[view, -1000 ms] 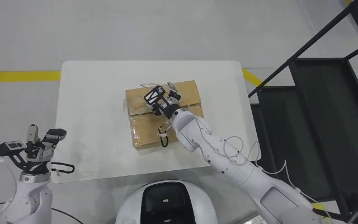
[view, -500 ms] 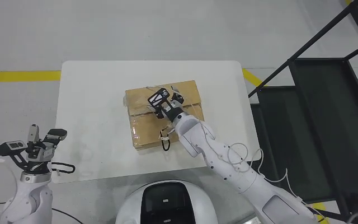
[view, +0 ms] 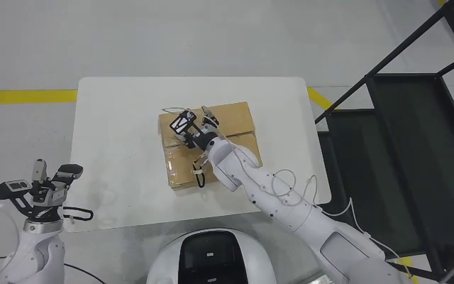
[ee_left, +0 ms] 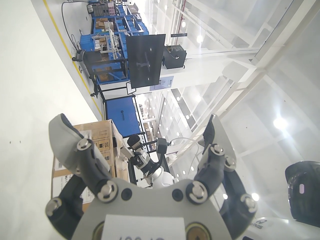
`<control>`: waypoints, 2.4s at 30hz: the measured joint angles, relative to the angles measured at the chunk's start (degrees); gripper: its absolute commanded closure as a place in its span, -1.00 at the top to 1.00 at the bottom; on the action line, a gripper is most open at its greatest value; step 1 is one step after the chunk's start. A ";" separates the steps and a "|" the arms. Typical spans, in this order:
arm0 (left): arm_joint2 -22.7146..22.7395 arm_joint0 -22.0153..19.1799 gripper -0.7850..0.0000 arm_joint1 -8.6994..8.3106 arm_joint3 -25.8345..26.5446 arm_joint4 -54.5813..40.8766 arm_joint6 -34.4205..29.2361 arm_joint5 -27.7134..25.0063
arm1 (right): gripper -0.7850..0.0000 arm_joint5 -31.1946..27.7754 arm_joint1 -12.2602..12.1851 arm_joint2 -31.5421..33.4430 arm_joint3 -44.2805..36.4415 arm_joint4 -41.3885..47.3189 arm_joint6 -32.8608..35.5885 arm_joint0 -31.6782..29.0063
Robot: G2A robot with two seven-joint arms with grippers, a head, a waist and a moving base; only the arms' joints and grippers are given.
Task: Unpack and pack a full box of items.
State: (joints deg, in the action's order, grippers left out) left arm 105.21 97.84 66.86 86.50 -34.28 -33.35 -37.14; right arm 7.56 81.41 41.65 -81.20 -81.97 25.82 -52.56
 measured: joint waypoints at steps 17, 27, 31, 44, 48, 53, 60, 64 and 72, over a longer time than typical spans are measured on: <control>-0.21 0.82 1.00 0.35 1.16 0.50 -0.32 -0.21 | 1.00 3.96 -0.20 4.94 -4.95 -6.37 0.55 -6.45; -0.43 0.68 1.00 0.51 1.01 0.38 -0.99 -0.41 | 1.00 5.20 -0.73 8.82 -9.18 -9.10 1.03 -11.44; -0.42 0.52 1.00 0.53 0.82 0.31 -1.39 -0.36 | 1.00 5.74 -0.71 9.91 -9.73 -9.65 1.20 -12.50; -1.19 -0.47 1.00 0.66 0.63 1.08 -2.27 0.11 | 1.00 5.64 -0.71 13.20 -11.97 -10.99 1.15 -16.18; -1.29 -0.59 1.00 0.68 0.60 1.12 -2.61 0.26 | 1.00 -0.65 -0.75 15.57 -13.45 -2.69 0.15 -17.03; -1.00 -0.57 1.00 0.67 0.51 0.76 -2.97 0.55 | 1.00 -9.82 -1.43 20.84 -15.14 8.09 0.23 -17.81; -0.93 -0.96 1.00 0.53 0.81 1.07 -5.09 1.36 | 1.00 -23.17 -2.46 26.75 -16.07 21.07 2.12 -18.15; -0.91 -1.67 1.00 0.33 1.65 0.91 -7.48 2.43 | 1.00 -34.80 -3.37 30.79 -13.98 32.13 5.60 -17.01; -1.51 -5.29 1.00 -0.42 4.56 -0.06 -15.75 7.78 | 1.00 -49.60 -5.88 39.49 -7.30 55.09 18.35 -15.10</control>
State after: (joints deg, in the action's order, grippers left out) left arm 103.70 92.55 66.45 91.06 -34.34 -49.10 -29.36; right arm -42.04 75.53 81.14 -88.49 -26.88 44.17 -67.66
